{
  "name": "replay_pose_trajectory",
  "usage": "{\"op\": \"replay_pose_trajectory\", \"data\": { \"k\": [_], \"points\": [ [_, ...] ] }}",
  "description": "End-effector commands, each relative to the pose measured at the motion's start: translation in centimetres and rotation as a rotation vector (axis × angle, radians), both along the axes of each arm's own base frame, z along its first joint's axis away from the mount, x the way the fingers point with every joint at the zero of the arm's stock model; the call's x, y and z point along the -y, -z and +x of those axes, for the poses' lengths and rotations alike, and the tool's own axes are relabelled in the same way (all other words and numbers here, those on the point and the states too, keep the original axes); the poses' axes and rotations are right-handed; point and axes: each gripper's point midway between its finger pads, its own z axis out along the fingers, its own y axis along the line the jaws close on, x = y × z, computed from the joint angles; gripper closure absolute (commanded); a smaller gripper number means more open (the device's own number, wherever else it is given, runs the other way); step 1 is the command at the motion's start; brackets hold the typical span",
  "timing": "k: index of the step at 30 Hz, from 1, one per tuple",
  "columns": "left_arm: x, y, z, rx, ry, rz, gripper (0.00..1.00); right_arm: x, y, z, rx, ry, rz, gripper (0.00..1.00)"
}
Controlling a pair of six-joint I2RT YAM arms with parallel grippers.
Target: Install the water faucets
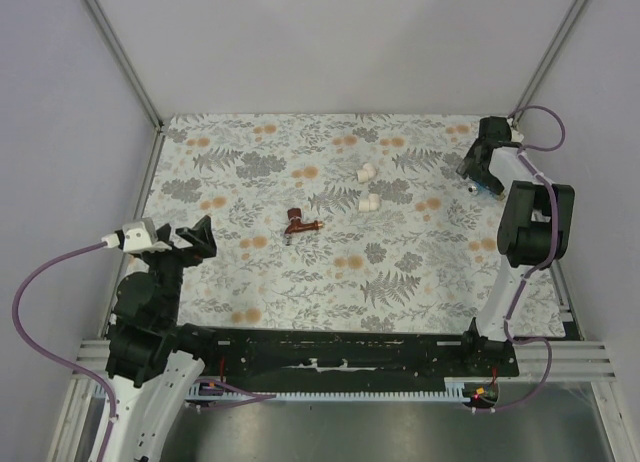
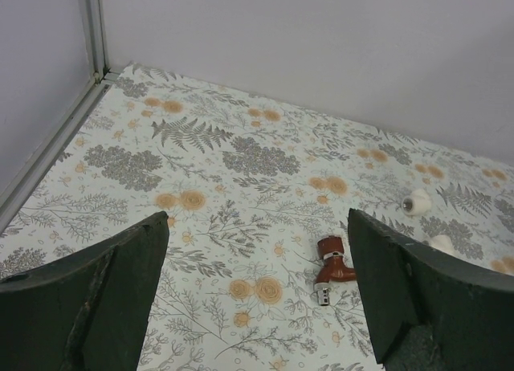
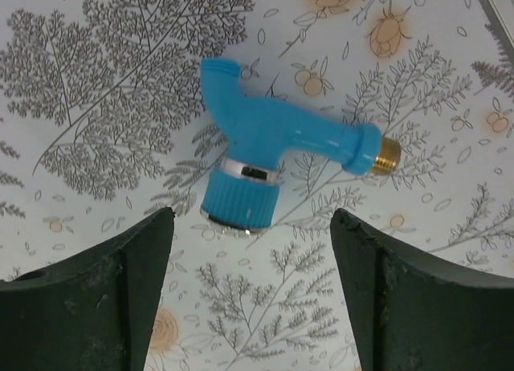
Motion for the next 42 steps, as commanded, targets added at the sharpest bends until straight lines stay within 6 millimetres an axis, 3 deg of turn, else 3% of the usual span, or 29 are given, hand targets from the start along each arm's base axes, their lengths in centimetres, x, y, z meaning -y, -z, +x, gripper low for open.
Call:
{"op": "replay_pose_trajectory", "data": {
  "k": [1, 7, 11, 14, 19, 23, 32, 38, 42],
  "points": [
    [0.0, -0.9, 0.2, 0.024, -0.001, 0.006, 0.04, 0.8, 0.2, 3.4, 0.073, 0.05, 0.053, 0.15],
    [0.1, -0.8, 0.4, 0.017, 0.002, 0.011, 0.04, 0.9, 2.6, 3.8, 0.036, 0.047, 0.08, 0.21],
    [0.1, -0.6, 0.5, 0.01, 0.004, 0.013, 0.04, 1.0, 3.4, 3.6, 0.013, 0.03, 0.08, 0.32],
    [0.3, -0.7, 0.5, 0.01, 0.013, 0.017, 0.04, 0.6, 3.4, 3.2, 0.0, -0.014, 0.083, 0.48],
    [1.5, -0.2, 1.0, -0.02, 0.071, 0.03, 0.04, -1.4, 1.5, 2.0, 0.022, -0.123, 0.08, 0.62],
    [2.5, 0.2, 1.4, -0.064, 0.117, 0.013, 0.04, -5.0, -0.8, -0.1, 0.066, -0.242, 0.06, 0.72],
    [7.0, -0.2, 1.5, -0.083, 0.335, -0.115, 0.03, -18.6, -7.3, -6.4, 0.28, -0.645, 0.1, 0.79],
    [11.5, 0.6, 1.5, -0.147, 0.546, -0.274, 0.03, -26.1, -11.5, -11.2, 0.457, -0.942, 0.192, 0.85],
    [15.0, 1.2, 1.4, -0.221, 0.734, -0.368, 0.11, -30.6, -13.4, -15.0, 0.557, -1.158, 0.263, 0.85]
  ]
}}
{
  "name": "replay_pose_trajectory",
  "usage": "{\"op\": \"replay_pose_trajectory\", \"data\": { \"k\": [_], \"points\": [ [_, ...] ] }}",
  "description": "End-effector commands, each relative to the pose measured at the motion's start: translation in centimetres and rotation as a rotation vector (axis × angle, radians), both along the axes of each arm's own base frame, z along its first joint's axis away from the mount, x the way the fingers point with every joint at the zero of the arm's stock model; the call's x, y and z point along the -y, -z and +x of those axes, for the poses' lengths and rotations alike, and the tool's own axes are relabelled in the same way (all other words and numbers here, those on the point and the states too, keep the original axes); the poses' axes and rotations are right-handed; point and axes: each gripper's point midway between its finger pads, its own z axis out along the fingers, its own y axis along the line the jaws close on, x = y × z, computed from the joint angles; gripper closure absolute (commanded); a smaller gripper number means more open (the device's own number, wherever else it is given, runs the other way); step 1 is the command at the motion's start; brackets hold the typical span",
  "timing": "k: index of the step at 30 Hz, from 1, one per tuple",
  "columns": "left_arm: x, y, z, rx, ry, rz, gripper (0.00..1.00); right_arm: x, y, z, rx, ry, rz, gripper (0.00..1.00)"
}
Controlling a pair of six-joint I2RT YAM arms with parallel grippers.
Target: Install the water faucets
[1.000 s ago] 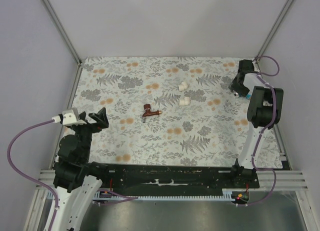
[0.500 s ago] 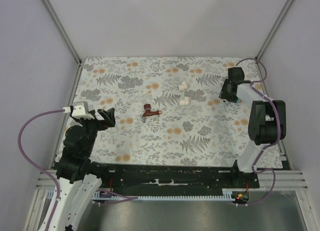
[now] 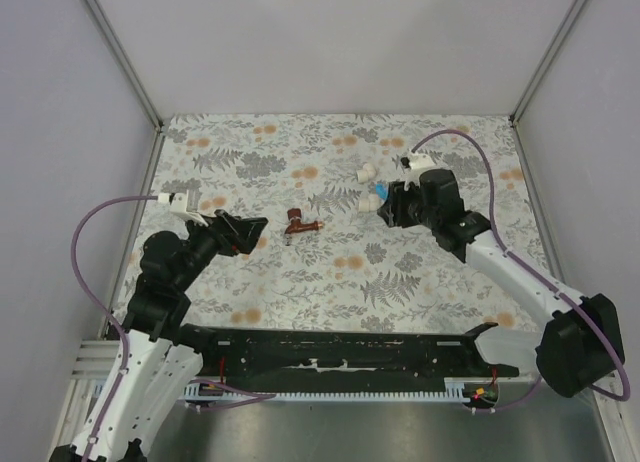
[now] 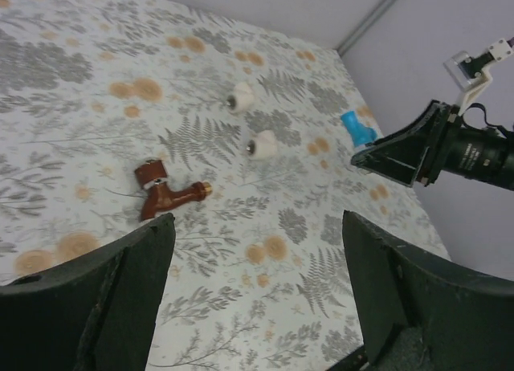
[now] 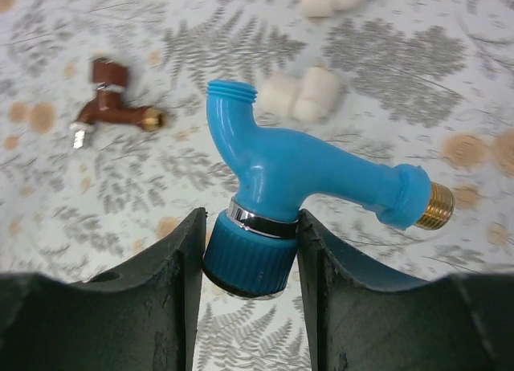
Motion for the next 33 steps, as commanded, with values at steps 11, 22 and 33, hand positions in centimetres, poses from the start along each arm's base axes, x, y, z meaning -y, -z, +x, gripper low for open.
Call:
{"op": "replay_pose_trajectory", "data": {
  "k": [11, 22, 33],
  "points": [
    [10.6, -0.5, 1.2, -0.21, 0.383, -0.256, 0.08, -12.4, -5.2, -9.4, 0.297, -0.599, 0.179, 0.85],
    [14.2, 2.9, 1.1, -0.327, 0.412, -0.287, 0.11, -15.1, -4.5, -11.3, 0.314, -0.695, 0.164, 0.85],
    [15.3, 4.6, 0.9, -0.352, 0.423, -0.282, 0.53, -16.2, -3.6, -11.8, 0.308, -0.721, 0.14, 0.85]
  ]
}}
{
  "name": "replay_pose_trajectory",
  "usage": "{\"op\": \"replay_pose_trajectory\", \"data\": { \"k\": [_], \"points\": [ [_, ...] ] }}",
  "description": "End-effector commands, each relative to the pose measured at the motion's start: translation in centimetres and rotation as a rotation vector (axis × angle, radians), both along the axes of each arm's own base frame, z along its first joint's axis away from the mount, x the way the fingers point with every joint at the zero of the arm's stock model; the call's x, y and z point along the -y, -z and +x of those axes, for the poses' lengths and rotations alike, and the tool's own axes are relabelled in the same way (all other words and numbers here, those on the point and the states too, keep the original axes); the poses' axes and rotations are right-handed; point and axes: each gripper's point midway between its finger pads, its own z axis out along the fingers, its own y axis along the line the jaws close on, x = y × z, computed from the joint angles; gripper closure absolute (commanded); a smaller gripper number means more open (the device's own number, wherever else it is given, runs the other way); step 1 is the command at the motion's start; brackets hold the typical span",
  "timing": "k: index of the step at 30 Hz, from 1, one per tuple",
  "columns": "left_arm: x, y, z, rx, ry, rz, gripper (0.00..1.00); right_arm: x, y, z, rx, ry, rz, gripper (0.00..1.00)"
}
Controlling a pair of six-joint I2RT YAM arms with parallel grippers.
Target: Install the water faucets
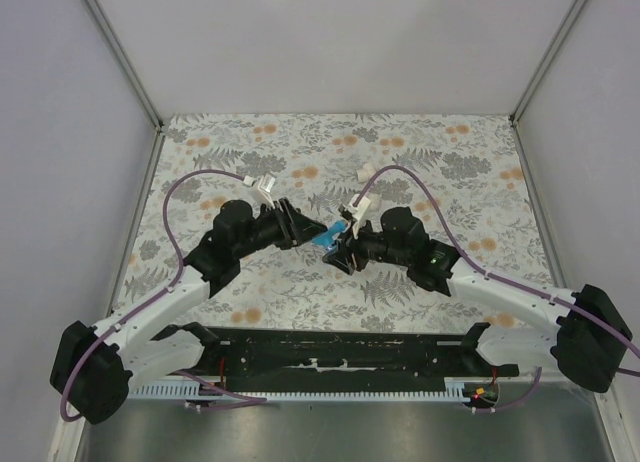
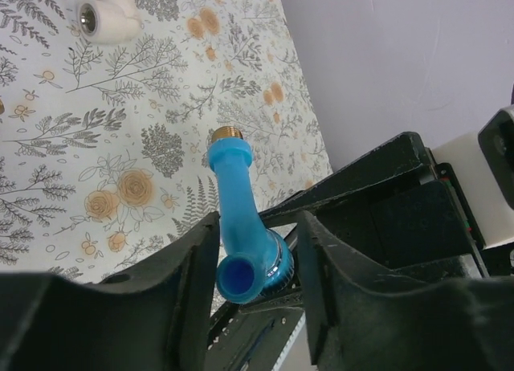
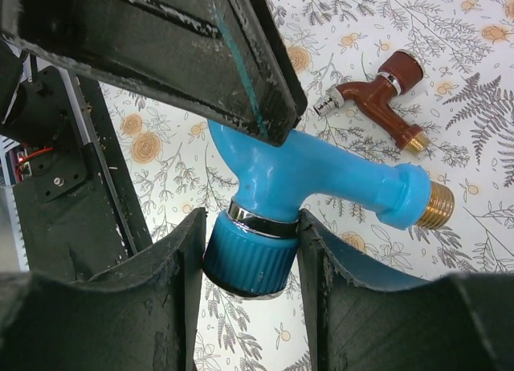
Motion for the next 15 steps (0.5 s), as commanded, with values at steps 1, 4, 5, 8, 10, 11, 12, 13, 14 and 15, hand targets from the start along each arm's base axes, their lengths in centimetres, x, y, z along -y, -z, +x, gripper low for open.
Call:
{"op": "replay_pose_trajectory", "data": {
  "k": [1, 4, 5, 8, 10, 11, 12, 13, 14, 15],
  "points": [
    [0.3, -0.7, 0.0, 0.029, -0.016, -0.051, 0.62, -0.8, -1.6, 0.8, 0.071, 0.0, 0.038, 0.85],
    [-0.3, -0.7, -0.1, 0.038, -0.05, -0.052, 0.91, -1.0, -1.4, 1.0, 0.066, 0.013, 0.022, 0.68],
    [-0.6, -0.7, -0.1, 0.037, -0.064, -0.049, 0.98, -1.0, -1.3, 1.1, 0.059, 0.023, 0.014, 0.57],
    [-1.5, -0.5, -0.1, 0.033, -0.124, -0.028, 0.98, -1.0, -1.5, 1.6, 0.055, 0.059, -0.019, 0.31],
    [-2.6, 0.2, 0.2, 0.012, -0.196, 0.016, 0.98, -1.0, -1.8, 1.6, 0.067, 0.084, -0.057, 0.12],
    [-3.3, 0.6, 0.4, 0.003, -0.241, 0.039, 0.98, -1.2, -1.8, 1.6, 0.077, 0.1, -0.079, 0.09],
    [-3.7, 0.6, 0.5, -0.003, -0.27, 0.049, 0.98, -1.2, -1.9, 1.6, 0.091, 0.123, -0.11, 0.07],
    [-4.3, 1.2, 0.5, -0.021, -0.303, 0.072, 0.98, -1.2, -1.8, 1.6, 0.111, 0.146, -0.139, 0.07],
    [-4.7, 1.2, 0.6, -0.025, -0.323, 0.075, 0.98, -1.3, -1.9, 1.8, 0.137, 0.176, -0.168, 0.06],
    [-4.8, 1.2, 0.6, -0.027, -0.332, 0.075, 0.98, -1.3, -1.7, 2.0, 0.157, 0.213, -0.203, 0.06]
  ]
}}
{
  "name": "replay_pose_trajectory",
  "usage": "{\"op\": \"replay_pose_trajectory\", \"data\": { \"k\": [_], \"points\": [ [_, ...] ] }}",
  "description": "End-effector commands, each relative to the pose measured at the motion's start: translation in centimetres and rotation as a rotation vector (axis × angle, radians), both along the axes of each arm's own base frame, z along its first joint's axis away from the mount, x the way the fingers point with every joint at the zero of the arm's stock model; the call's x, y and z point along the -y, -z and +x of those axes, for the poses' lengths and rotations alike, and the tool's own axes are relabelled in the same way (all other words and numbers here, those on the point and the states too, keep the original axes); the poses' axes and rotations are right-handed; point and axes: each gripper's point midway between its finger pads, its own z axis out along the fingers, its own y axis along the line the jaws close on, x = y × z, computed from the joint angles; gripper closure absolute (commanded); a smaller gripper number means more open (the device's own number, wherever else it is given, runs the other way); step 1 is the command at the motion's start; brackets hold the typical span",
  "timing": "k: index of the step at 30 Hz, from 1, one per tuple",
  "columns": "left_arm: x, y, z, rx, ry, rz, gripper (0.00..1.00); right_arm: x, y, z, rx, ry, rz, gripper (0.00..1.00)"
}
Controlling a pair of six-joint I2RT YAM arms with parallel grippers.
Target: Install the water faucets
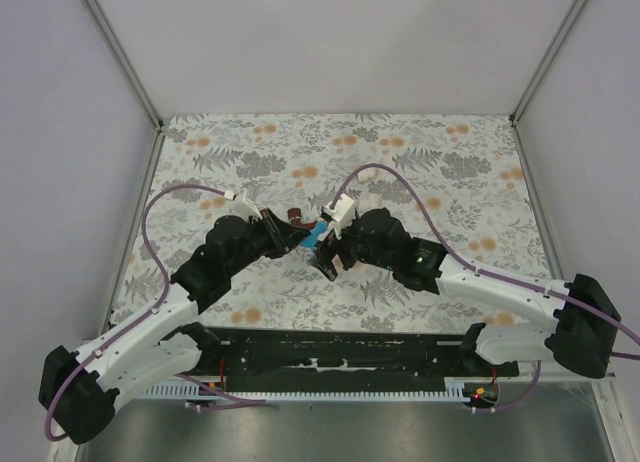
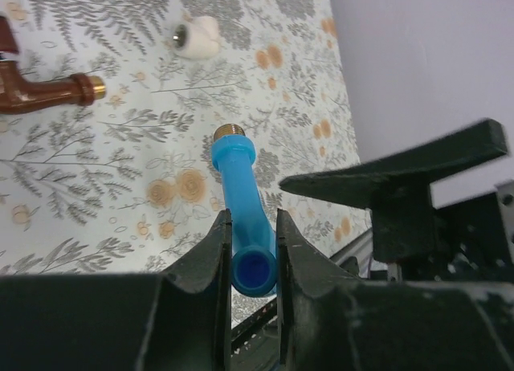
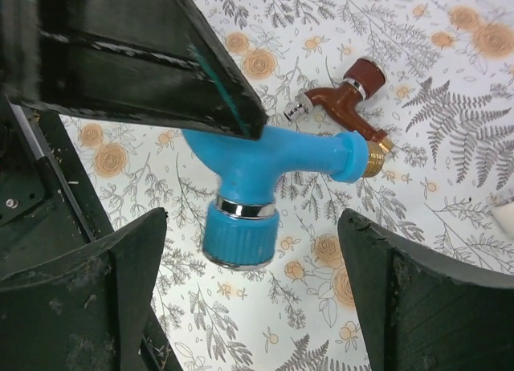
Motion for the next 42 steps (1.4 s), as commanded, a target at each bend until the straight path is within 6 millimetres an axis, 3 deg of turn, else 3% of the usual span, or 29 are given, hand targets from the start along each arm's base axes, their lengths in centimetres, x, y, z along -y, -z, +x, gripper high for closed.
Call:
{"op": "replay_pose_trajectory", "data": {
  "k": [1, 9, 16, 20, 21, 22, 26, 31, 36, 38, 42],
  "points": [
    [-2.2, -0.2, 1.0, -0.015, -0.157, 0.022, 0.98, -0.1, -1.5, 1.6, 0.135, 0.172, -0.127, 0.07],
    [-2.4, -0.4, 0.9, -0.022, -0.171, 0.007, 0.98, -1.4, -1.0, 2.3, 0.291, 0.339, -0.277, 0.16],
    [-2.5, -0.8, 0.8, -0.025, -0.178, -0.016, 0.98, -2.4, 0.8, 2.8, 0.312, 0.386, -0.291, 0.28],
    [-2.3, -0.5, 0.7, -0.035, -0.174, -0.016, 0.98, -3.0, 1.1, 3.0, 0.319, 0.394, -0.286, 0.41],
    [-2.3, -0.5, 0.7, -0.035, -0.174, -0.016, 0.97, -3.2, 1.1, 3.0, 0.313, 0.393, -0.279, 0.49],
    [-2.3, -0.6, 0.6, -0.032, -0.169, -0.018, 0.93, -3.4, 1.1, 3.0, 0.31, 0.391, -0.277, 0.55],
    [-2.7, -1.0, 0.6, -0.001, -0.169, 0.011, 0.7, -3.3, 0.6, 3.0, 0.306, 0.389, -0.254, 1.0],
    [-4.4, -3.1, 0.7, 0.115, -0.183, 0.117, 0.39, -2.4, 0.4, 2.8, 0.168, 0.342, -0.135, 1.0],
    [-5.9, -6.3, 0.2, 0.298, -0.16, 0.212, 0.15, -0.6, -1.6, 2.1, 0.065, 0.214, 0.022, 1.0],
    [-5.8, -7.3, -0.2, 0.379, -0.117, 0.239, 0.1, 0.5, -3.2, 1.8, 0.027, 0.162, 0.108, 1.0],
    [-3.5, -9.2, -2.2, 0.566, 0.085, 0.232, 0.09, 1.6, -5.8, 0.1, -0.006, 0.026, 0.205, 1.0]
  ]
}}
